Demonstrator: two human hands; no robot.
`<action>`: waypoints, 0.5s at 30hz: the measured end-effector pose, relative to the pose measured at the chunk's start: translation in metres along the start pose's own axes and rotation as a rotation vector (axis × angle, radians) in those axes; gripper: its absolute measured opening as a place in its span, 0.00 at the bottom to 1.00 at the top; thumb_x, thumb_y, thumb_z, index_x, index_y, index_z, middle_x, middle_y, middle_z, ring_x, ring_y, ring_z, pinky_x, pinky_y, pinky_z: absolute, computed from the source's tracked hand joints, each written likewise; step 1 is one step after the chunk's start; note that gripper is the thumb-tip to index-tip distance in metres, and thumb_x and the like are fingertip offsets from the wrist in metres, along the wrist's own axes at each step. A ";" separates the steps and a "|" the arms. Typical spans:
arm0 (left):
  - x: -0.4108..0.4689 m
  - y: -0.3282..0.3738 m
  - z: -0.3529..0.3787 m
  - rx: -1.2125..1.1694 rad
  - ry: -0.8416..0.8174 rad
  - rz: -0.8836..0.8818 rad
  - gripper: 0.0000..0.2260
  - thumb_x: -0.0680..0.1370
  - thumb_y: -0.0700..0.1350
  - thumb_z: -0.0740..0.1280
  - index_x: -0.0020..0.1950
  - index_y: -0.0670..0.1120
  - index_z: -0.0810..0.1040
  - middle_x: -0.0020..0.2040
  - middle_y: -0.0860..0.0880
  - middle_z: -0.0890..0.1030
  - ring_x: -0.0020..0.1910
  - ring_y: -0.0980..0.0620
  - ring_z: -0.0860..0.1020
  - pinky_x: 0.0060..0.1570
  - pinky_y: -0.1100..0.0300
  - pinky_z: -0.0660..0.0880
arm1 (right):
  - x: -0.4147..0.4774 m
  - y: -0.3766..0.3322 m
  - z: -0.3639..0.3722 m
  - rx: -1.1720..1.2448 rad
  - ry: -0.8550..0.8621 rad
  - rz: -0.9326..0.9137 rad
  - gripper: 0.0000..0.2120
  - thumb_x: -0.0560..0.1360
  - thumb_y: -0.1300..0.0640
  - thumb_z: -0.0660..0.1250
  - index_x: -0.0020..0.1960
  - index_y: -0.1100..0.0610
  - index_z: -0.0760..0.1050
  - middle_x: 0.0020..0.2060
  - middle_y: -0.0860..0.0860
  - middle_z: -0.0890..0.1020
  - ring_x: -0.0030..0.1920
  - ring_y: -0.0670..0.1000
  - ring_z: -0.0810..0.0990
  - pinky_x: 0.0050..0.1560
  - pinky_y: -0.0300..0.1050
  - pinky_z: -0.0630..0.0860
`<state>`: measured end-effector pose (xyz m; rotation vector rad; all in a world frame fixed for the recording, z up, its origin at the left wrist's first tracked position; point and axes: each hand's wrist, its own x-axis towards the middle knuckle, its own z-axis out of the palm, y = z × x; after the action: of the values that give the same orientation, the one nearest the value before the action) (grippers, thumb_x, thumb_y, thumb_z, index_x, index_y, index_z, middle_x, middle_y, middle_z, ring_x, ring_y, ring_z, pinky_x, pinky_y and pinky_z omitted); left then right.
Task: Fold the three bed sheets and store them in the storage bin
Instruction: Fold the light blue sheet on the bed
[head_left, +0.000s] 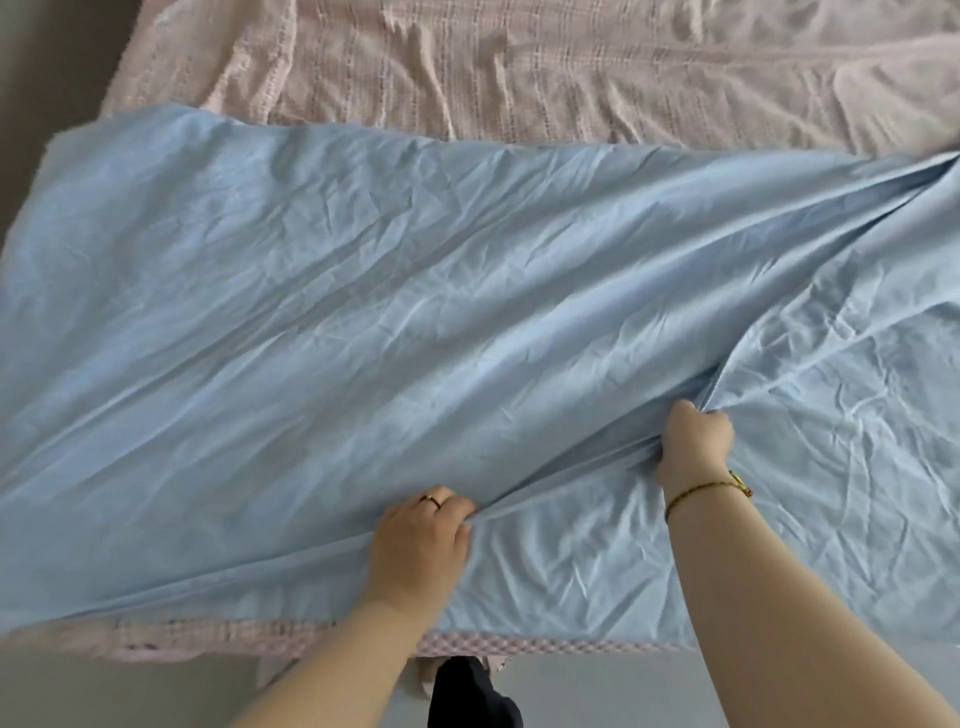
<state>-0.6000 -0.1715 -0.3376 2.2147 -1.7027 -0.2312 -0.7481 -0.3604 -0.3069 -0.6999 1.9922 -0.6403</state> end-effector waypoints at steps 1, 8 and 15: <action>0.000 0.001 0.000 0.028 0.027 0.017 0.12 0.66 0.47 0.56 0.31 0.50 0.78 0.27 0.54 0.76 0.24 0.53 0.76 0.33 0.62 0.65 | 0.004 -0.007 -0.003 0.027 -0.013 -0.008 0.07 0.76 0.65 0.54 0.45 0.62 0.71 0.34 0.53 0.67 0.34 0.52 0.67 0.42 0.45 0.67; -0.030 0.014 -0.002 -0.091 0.144 0.246 0.07 0.64 0.42 0.59 0.38 0.51 0.72 0.30 0.52 0.79 0.36 0.54 0.66 0.37 0.62 0.63 | -0.030 0.036 -0.075 0.336 0.245 -0.262 0.10 0.72 0.59 0.56 0.32 0.53 0.61 0.30 0.48 0.64 0.28 0.42 0.66 0.31 0.33 0.62; -0.061 0.007 0.017 0.024 -0.112 0.196 0.12 0.60 0.42 0.55 0.28 0.48 0.78 0.28 0.53 0.78 0.37 0.54 0.67 0.37 0.62 0.61 | -0.018 0.106 -0.109 -0.275 0.120 -0.082 0.06 0.76 0.61 0.59 0.44 0.64 0.64 0.32 0.55 0.69 0.37 0.57 0.69 0.40 0.48 0.65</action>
<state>-0.6280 -0.1169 -0.3553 2.0676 -1.9778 -0.2923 -0.8593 -0.2552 -0.3173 -0.9310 2.1968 -0.4687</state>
